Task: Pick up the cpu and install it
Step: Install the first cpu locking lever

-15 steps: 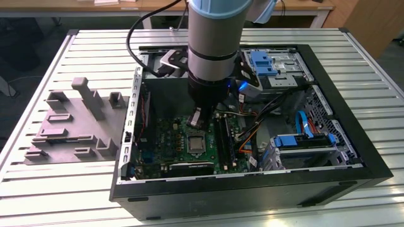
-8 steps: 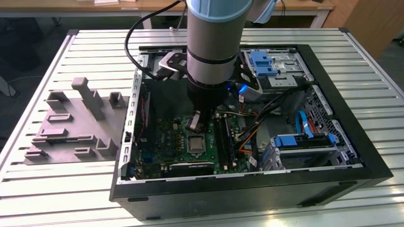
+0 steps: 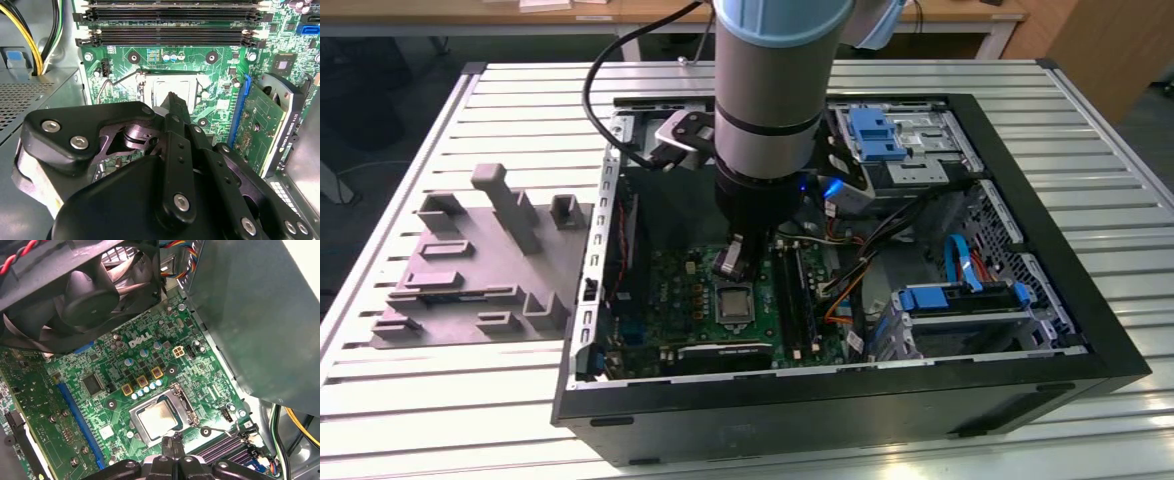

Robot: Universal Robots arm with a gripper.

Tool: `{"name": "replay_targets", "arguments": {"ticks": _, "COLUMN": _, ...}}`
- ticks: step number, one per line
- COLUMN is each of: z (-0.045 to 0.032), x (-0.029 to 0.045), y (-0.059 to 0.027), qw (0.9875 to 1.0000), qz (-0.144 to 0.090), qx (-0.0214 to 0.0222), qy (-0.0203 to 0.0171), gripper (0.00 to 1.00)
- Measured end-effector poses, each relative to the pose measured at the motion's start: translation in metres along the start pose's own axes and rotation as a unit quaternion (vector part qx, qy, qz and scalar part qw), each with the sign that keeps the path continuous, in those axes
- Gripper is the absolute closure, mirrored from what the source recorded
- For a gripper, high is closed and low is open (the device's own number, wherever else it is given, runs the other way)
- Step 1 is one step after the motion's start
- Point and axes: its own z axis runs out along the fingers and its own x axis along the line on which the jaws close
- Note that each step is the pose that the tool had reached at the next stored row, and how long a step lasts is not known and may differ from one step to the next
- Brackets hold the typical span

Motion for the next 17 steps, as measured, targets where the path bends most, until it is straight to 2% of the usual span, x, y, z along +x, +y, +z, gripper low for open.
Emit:
{"name": "replay_targets", "arguments": {"ticks": 4, "z": 0.0000, "x": 0.0002, "y": -0.0001, "qw": 1.0000, "qz": 0.000, "qx": 0.0002, "qy": -0.0003, "gripper": 0.89}}
{"name": "replay_targets", "arguments": {"ticks": 5, "z": 0.0001, "x": 0.0008, "y": -0.0003, "qw": 1.0000, "qz": 0.000, "qx": -0.0012, "qy": -0.0025, "gripper": 0.89}}
{"name": "replay_targets", "arguments": {"ticks": 6, "z": 0.0000, "x": 0.0013, "y": -0.0006, "qw": 1.0000, "qz": 0.000, "qx": -0.0043, "qy": -0.0079, "gripper": 0.89}}
{"name": "replay_targets", "arguments": {"ticks": 8, "z": 0.0001, "x": 0.0022, "y": -0.0013, "qw": 0.9996, "qz": -0.001, "qx": -0.0133, "qy": -0.0236, "gripper": 0.89}}
{"name": "replay_targets", "arguments": {"ticks": 9, "z": 0.0001, "x": 0.0024, "y": -0.0014, "qw": 0.9995, "qz": -0.001, "qx": -0.0157, "qy": -0.0278, "gripper": 0.89}}
{"name": "replay_targets", "arguments": {"ticks": 13, "z": -0.0001, "x": 0.0016, "y": -0.0023, "qw": 0.9995, "qz": -0.001, "qx": -0.0146, "qy": -0.0292, "gripper": 0.89}}
{"name": "replay_targets", "arguments": {"ticks": 17, "z": -0.0001, "x": -0.0039, "y": -0.0063, "qw": 0.9995, "qz": -0.001, "qx": -0.0145, "qy": -0.0292, "gripper": 0.89}}
